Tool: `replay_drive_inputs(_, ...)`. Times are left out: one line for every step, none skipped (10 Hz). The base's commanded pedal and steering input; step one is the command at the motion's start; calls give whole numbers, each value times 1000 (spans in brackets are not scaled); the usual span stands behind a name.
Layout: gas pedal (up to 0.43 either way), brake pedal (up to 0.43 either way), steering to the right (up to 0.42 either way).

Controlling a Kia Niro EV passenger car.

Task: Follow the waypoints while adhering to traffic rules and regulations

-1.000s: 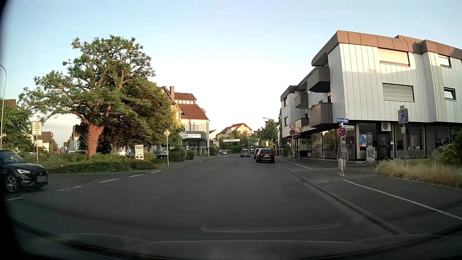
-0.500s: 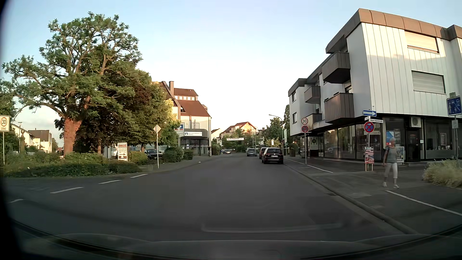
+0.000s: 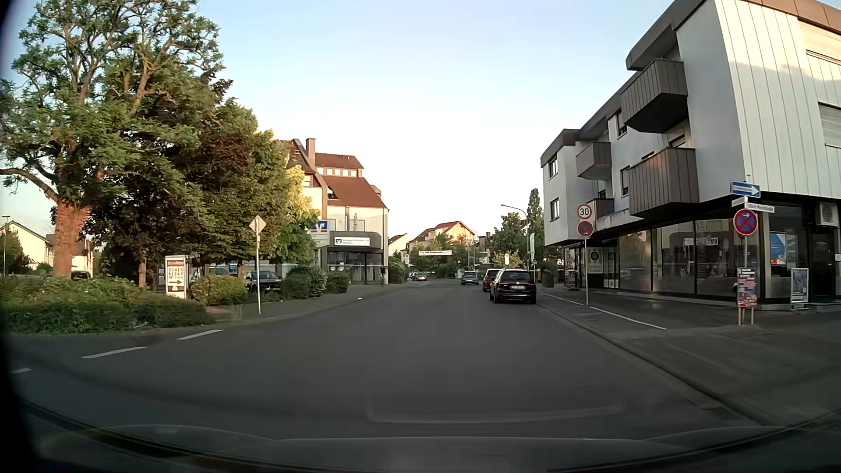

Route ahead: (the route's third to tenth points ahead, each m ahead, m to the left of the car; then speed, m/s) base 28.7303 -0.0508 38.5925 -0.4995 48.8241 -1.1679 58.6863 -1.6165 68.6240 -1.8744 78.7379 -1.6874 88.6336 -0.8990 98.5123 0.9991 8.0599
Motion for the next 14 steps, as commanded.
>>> replay_drive_inputs(67,30,-16)
replay_drive_inputs(67,30,-16)
replay_drive_inputs(67,30,-15)
replay_drive_inputs(67,30,-15)
replay_drive_inputs(67,30,-12)
replay_drive_inputs(67,30,-10)
replay_drive_inputs(67,30,-6)
replay_drive_inputs(67,30,0)
replay_drive_inputs(67,30,5)
replay_drive_inputs(59,30,5)
replay_drive_inputs(59,30,4)
replay_drive_inputs(59,30,5)
replay_drive_inputs(59,30,5)
replay_drive_inputs(59,30,5)
